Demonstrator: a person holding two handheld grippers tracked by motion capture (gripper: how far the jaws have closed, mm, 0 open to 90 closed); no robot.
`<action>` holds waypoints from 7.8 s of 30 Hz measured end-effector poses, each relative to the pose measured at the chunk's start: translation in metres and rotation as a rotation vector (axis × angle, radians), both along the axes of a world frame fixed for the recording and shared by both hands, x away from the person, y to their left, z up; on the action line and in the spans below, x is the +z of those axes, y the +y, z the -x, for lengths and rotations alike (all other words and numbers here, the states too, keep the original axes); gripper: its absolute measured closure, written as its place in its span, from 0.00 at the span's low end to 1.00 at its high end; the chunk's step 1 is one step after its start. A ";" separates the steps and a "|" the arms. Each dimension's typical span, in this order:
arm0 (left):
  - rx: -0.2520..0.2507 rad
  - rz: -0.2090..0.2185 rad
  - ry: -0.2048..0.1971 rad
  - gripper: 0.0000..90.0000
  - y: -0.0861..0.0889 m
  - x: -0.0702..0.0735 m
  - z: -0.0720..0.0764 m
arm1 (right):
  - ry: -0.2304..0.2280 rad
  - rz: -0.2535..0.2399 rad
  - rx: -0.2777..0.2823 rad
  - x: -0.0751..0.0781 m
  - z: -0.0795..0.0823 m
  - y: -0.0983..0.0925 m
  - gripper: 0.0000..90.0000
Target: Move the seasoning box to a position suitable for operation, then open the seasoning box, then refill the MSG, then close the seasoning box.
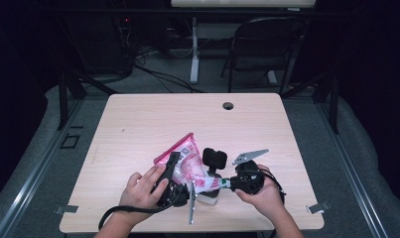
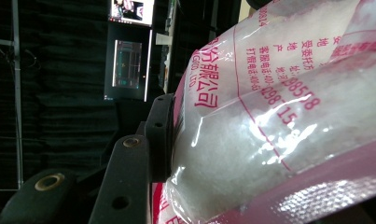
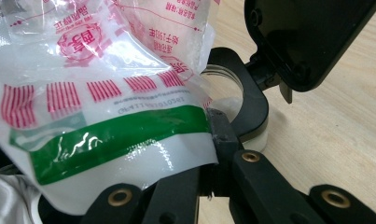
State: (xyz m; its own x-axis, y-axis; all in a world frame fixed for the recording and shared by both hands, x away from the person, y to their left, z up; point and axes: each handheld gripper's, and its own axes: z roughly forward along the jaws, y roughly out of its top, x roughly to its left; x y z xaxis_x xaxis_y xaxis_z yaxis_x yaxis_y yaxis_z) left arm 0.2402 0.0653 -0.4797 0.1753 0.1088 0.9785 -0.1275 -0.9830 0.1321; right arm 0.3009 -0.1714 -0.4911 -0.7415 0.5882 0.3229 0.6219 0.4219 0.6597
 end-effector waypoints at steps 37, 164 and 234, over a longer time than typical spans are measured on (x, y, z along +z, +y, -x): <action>-0.012 0.001 -0.002 0.71 -0.002 0.002 0.000 | 0.000 0.000 -0.006 -0.001 0.001 0.000 1.00; -0.019 0.013 -0.011 0.73 -0.001 0.005 0.001 | 0.014 0.010 0.021 -0.002 0.001 0.005 1.00; 0.065 0.166 0.182 0.79 0.040 -0.030 0.003 | -0.061 -0.018 0.004 0.017 0.002 0.021 1.00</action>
State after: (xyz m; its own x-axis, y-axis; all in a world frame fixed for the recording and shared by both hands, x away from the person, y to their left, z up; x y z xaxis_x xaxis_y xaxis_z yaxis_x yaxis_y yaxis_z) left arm 0.2371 0.1052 -0.5094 0.3346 0.2823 0.8991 -0.0235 -0.9513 0.3074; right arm 0.2992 -0.1507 -0.4739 -0.7623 0.5800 0.2873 0.5787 0.4120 0.7038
